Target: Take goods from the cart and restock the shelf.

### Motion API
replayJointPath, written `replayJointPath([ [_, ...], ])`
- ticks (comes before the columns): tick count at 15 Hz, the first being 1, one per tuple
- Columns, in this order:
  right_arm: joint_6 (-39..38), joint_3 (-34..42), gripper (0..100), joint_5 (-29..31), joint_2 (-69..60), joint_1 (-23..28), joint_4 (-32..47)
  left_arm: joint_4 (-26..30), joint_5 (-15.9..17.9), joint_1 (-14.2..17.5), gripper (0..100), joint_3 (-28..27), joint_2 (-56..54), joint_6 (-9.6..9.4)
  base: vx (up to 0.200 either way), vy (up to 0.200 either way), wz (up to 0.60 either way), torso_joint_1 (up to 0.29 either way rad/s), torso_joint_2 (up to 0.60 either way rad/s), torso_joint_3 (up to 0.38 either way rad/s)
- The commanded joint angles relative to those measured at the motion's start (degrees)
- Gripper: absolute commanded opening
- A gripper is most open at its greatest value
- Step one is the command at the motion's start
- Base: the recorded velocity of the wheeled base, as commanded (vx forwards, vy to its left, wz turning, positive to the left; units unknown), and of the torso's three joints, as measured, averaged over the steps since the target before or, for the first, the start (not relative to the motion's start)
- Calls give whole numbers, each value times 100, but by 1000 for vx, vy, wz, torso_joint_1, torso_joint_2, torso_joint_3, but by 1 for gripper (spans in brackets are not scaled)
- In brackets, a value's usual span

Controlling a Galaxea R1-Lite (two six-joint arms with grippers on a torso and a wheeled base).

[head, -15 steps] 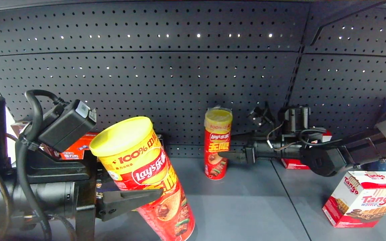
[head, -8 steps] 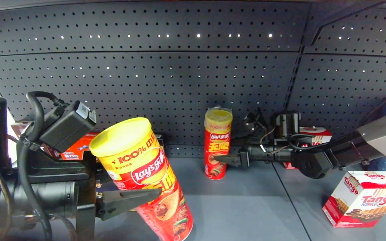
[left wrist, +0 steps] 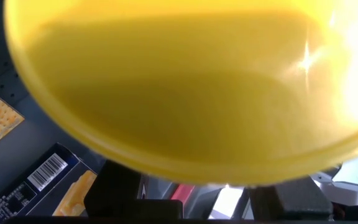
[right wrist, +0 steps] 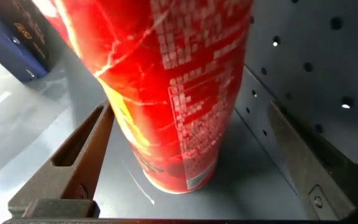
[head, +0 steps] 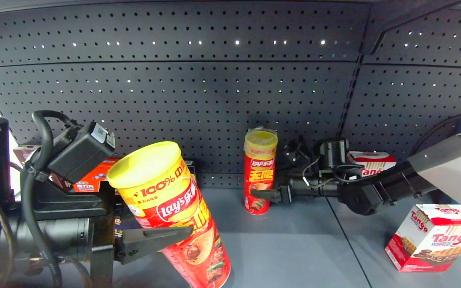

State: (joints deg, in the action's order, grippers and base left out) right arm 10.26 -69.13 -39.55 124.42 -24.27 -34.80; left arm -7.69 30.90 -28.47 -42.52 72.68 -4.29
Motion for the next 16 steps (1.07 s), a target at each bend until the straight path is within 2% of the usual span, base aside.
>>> replayJointPath([
  [1, 2, -39, 100, 0, 118, -43, 0, -4, 3, -1, 0, 16, 9, -2, 0, 0, 0, 0, 0, 0],
  [5, -16, -153, 100, -150, 250, -87, -106, 5, 3, 8, 0, 33, 1, 7, 0, 0, 0, 0, 0, 0],
  [6, -33, -162, 0, -97, 250, -104, -88, -4, 3, 8, 0, 77, -8, 7, 0, 0, 0, 0, 0, 0],
  [12, -24, -48, 0, -80, 83, -157, -106, -31, 3, 8, 0, 130, -35, 7, 0, 0, 0, 0, 0, 0],
  [15, -33, 234, 0, -71, -286, -192, -97, -31, 3, 8, 0, 112, -43, 7, 0, 0, 0, 0, 0, 0],
  [16, -24, 401, 0, 96, -418, -201, -132, -31, -5, 8, 0, 112, -43, 7, 0, 0, 0, 0, 0, 0],
])
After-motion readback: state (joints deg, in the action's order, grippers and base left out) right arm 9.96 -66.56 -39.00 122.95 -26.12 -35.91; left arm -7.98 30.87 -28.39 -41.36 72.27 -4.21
